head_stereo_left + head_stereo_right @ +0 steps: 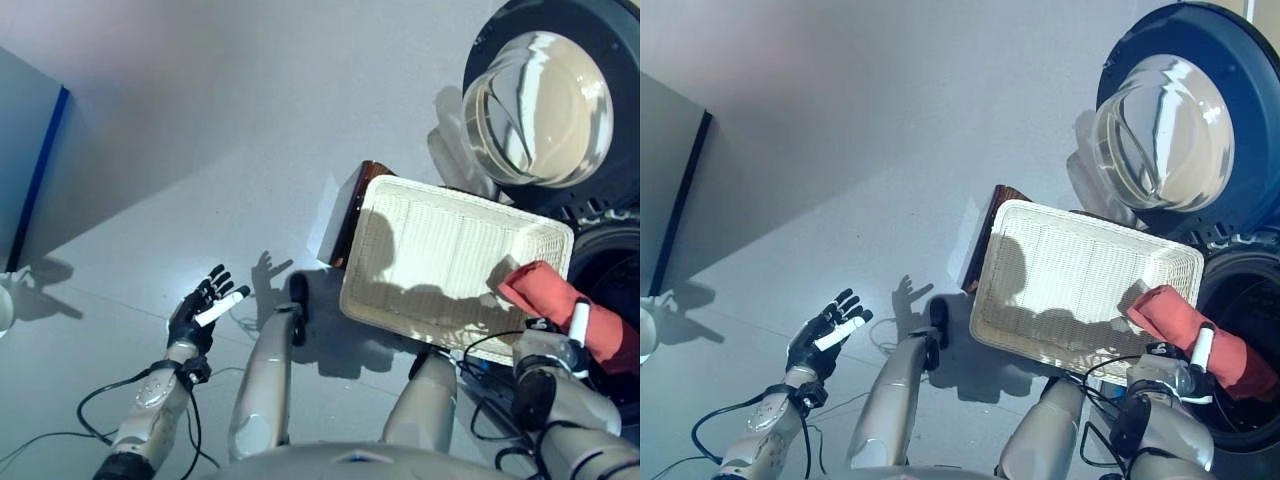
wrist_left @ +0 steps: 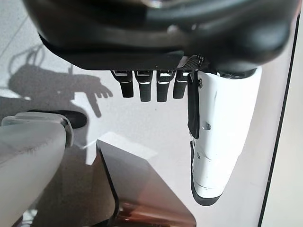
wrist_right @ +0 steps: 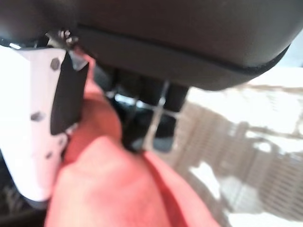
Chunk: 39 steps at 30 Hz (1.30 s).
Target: Pick up the clothes and place them into the washing machine
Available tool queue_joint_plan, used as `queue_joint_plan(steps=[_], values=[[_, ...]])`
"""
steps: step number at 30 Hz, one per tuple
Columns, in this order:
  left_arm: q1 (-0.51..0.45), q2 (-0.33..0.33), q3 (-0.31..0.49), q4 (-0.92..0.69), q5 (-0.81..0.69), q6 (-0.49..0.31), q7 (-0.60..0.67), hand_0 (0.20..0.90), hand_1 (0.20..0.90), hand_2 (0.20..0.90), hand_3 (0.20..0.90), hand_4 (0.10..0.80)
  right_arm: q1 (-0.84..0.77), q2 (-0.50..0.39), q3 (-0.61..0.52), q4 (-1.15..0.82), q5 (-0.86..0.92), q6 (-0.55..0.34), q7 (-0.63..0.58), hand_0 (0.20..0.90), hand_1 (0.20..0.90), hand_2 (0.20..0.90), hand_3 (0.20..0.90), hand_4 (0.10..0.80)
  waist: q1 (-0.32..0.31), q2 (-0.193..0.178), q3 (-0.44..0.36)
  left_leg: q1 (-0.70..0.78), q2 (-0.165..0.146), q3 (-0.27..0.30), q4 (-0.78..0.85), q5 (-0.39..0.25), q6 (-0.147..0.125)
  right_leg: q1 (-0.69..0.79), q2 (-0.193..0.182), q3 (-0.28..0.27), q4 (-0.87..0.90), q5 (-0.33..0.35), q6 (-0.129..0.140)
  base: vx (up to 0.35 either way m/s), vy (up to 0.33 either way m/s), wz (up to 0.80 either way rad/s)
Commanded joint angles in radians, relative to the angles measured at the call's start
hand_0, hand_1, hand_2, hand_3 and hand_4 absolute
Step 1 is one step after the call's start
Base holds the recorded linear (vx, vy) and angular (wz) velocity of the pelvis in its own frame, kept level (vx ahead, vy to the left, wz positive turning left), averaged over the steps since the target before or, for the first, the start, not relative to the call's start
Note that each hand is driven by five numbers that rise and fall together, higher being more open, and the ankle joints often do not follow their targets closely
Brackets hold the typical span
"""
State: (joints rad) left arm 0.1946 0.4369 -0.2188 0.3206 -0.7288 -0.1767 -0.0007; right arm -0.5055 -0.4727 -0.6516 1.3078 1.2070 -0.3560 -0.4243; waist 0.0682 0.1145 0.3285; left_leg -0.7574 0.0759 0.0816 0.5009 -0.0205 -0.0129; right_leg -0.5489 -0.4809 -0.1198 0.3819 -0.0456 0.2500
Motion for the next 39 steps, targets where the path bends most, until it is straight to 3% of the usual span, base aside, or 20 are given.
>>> queue_joint_plan(steps=[1,10,19,29,30,32,39], values=[[0.053,0.010,0.004,-0.035,-0.029,-0.052,-0.012,0.900,0.900,0.900,0.900,0.800,-0.004,-0.173,-0.024,-0.061,0.053,-0.145,-0.027,0.200,0.200,0.200,0.200,0.300,-0.005,0.036,-0.017,0.024,0.101,-0.072,-0.037,-0.007,-0.148,-0.059,-0.023,0.041,-0.032,0.096,0.012,-0.005,0.004,-0.13],[0.083,0.009,-0.010,-0.052,-0.032,-0.048,-0.019,0.900,0.900,0.900,0.900,0.800,-0.090,-0.342,-0.055,-0.032,0.083,-0.169,-0.088,0.200,0.200,0.200,0.200,0.300,-0.028,0.083,-0.034,0.049,0.107,-0.033,-0.059,-0.004,-0.152,-0.112,-0.022,0.095,0.006,0.075,0.012,0.005,0.027,-0.09],[0.095,0.000,-0.024,-0.053,-0.036,-0.044,-0.024,0.900,0.900,0.900,0.900,0.800,-0.108,-0.507,-0.080,0.027,0.096,-0.179,-0.135,0.200,0.200,0.200,0.200,0.300,-0.054,0.094,-0.045,0.080,0.123,0.001,-0.079,0.004,-0.159,-0.143,-0.013,0.128,0.023,0.078,0.012,0.008,0.012,-0.14],[0.125,0.007,-0.041,-0.091,-0.061,-0.049,-0.027,0.900,0.900,0.900,0.900,0.800,-0.117,-0.548,-0.073,0.085,0.076,-0.175,-0.213,0.205,0.205,0.205,0.205,0.304,-0.073,0.103,-0.066,0.127,0.133,0.031,-0.101,-0.011,-0.160,-0.158,0.006,0.161,0.024,0.066,0.012,0.037,0.013,-0.15],[0.125,0.006,-0.040,-0.091,-0.061,-0.049,-0.027,0.900,0.900,0.900,0.900,0.800,-0.118,-0.546,-0.072,0.083,0.075,-0.175,-0.214,0.315,0.315,0.315,0.315,0.382,-0.074,0.103,-0.065,0.125,0.133,0.032,-0.102,-0.003,-0.158,-0.160,0.007,0.163,0.021,0.075,0.012,0.043,0.010,-0.04],[0.123,0.009,-0.054,-0.092,-0.056,-0.049,-0.034,0.900,0.900,0.900,0.900,0.800,-0.122,-0.527,-0.055,0.071,0.070,-0.167,-0.196,0.900,0.900,0.900,0.900,0.800,-0.075,0.108,-0.066,0.132,0.134,0.038,-0.107,-0.005,-0.157,-0.164,0.009,0.167,0.020,0.078,0.012,0.009,-0.001,-0.02],[0.104,0.005,-0.039,-0.064,-0.057,-0.050,-0.023,0.900,0.900,0.900,0.900,0.800,-0.113,-0.489,-0.031,0.070,0.066,-0.165,-0.170,0.900,0.900,0.900,0.900,0.800,-0.068,0.102,-0.084,0.148,0.126,0.035,-0.135,0.000,-0.158,-0.139,0.008,0.154,0.003,0.083,0.012,0.009,-0.003,-0.01]])
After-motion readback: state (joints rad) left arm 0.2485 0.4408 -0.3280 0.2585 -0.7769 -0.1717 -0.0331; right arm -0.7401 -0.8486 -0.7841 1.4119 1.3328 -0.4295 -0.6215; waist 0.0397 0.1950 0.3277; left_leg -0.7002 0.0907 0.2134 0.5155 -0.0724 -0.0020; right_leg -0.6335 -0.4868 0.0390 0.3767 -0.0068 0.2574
